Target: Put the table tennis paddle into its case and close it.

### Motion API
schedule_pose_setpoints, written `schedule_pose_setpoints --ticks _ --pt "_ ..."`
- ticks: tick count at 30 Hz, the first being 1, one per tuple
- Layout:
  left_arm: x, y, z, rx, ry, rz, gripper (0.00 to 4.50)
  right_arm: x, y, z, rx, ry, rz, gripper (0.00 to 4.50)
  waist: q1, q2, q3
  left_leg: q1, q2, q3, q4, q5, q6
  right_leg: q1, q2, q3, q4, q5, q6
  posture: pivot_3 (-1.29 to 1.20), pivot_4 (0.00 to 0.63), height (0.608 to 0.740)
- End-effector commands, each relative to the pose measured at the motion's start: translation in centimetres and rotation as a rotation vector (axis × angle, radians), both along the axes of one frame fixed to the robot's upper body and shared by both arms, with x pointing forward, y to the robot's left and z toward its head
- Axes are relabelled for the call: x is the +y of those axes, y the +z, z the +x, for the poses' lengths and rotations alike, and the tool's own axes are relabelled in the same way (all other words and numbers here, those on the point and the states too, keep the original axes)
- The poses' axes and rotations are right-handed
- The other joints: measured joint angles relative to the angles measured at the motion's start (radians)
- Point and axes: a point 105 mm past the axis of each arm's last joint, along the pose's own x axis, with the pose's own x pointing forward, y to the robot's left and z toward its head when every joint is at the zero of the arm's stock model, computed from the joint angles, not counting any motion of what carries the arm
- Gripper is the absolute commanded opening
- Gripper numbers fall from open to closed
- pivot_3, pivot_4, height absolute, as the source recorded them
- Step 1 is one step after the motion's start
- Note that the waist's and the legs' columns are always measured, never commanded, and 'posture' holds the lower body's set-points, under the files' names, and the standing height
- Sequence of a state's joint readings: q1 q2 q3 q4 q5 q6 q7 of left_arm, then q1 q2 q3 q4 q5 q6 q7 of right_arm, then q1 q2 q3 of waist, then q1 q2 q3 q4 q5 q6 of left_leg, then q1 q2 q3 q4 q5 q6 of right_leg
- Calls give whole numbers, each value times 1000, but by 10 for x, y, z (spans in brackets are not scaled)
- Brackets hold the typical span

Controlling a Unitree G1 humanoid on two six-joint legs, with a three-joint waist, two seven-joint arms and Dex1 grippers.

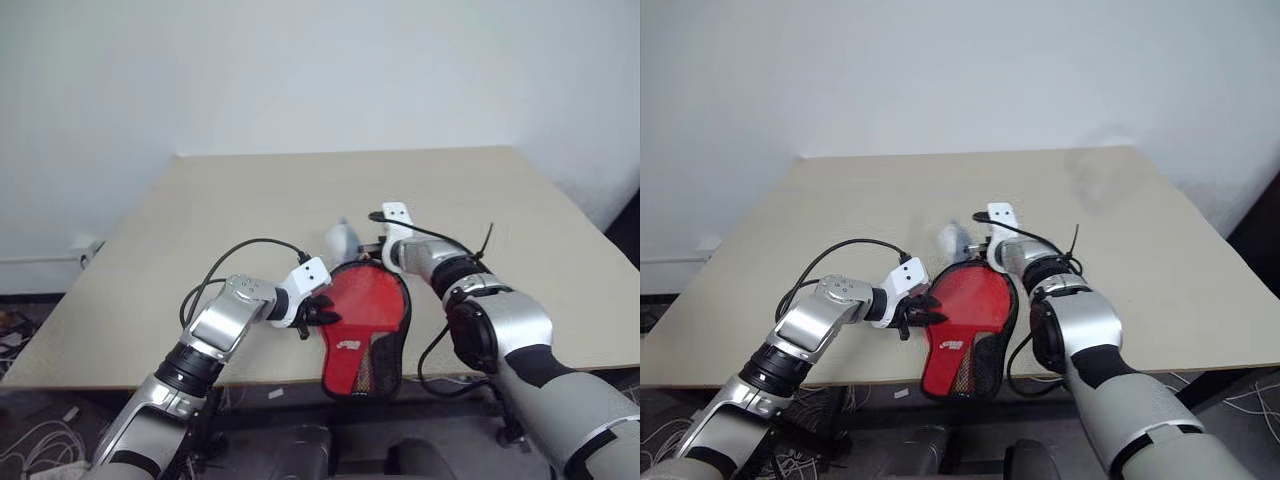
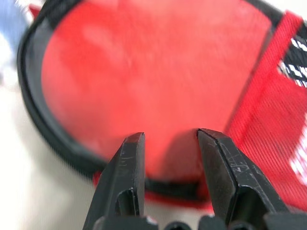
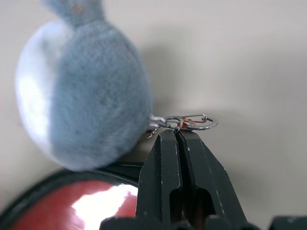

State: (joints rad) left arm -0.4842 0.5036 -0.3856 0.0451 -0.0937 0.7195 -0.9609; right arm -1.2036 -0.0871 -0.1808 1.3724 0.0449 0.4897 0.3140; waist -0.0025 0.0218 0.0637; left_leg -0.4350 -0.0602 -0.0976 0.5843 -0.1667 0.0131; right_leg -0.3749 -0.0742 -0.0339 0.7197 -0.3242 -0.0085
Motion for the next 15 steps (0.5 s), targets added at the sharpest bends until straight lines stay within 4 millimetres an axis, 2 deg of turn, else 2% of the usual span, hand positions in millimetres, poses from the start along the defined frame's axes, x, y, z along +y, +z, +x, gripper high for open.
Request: schedule_pose_setpoints --ticks 1,3,4,5,6,7,8,9,10,11,13,14,15 --pt "9 -35 -14 156 49 58 1764 -27 31 16 -97 -47 -17 27 0 2 0 -1 -1 1 -7 0 0 -1 0 1 -4 0 0 0 0 688" --pt "3 -27 -10 163 60 16 1764 -25 27 14 -91 -28 -21 27 5 -10 1 -4 -9 13 -37 3 -4 -6 11 20 0 0 0 0 0 688" --pt "0 -22 -7 162 63 -10 1764 -21 26 13 -84 -18 3 27 6 -27 7 0 -15 24 -56 11 -17 -10 13 37 10 -1 -1 0 0 688" --pt "-3 -16 -4 157 63 -36 1764 -17 27 12 -85 -5 24 27 5 -22 8 7 -15 49 -58 15 -21 -21 2 58 13 0 -2 0 0 688" --pt "-8 -8 -2 153 59 -71 1764 -13 29 12 -96 15 38 27 3 -3 3 2 12 76 -6 8 -17 -23 -2 50 13 12 -16 0 0 688" --pt "-12 3 0 149 51 -114 1764 -7 31 12 -104 37 55 27 -6 12 -1 10 48 85 93 -2 -2 -28 -2 18 13 15 -21 0 0 688" --pt "-16 12 2 149 45 -152 1764 -3 33 11 -110 57 66 27 -21 15 0 19 73 79 134 -52 24 -32 -15 -11 14 17 -18 0 0 688" --pt "-19 20 3 148 43 -180 1764 -1 35 11 -119 70 71 27 -30 17 1 10 77 76 133 -61 22 -33 -18 -26 8 18 -16 0 0 688" --pt "-21 25 5 146 41 -199 1764 1 37 12 -128 78 75 27 -38 18 2 7 72 68 130 -60 22 -35 -10 -24 -3 20 -11 0 0 688" --pt "-22 28 6 145 41 -207 1764 2 38 12 -134 82 75 27 -42 13 4 5 65 60 123 -60 23 -34 -2 -17 -14 30 5 0 0 688" --pt "-26 38 12 129 49 -241 1764 4 42 13 -148 90 95 27 -42 0 4 -1 48 60 114 -60 24 -35 0 -3 -5 41 27 0 0 688" --pt "-29 44 16 117 55 -263 1764 4 46 14 -168 93 102 27 -42 -7 5 -3 36 61 108 -60 24 -32 5 7 5 43 30 0 0 688" --pt "-32 49 19 113 58 -283 1764 4 49 15 -183 93 109 27 -40 -9 6 -4 24 61 99 -59 24 -36 6 21 9 45 30 0 0 688"
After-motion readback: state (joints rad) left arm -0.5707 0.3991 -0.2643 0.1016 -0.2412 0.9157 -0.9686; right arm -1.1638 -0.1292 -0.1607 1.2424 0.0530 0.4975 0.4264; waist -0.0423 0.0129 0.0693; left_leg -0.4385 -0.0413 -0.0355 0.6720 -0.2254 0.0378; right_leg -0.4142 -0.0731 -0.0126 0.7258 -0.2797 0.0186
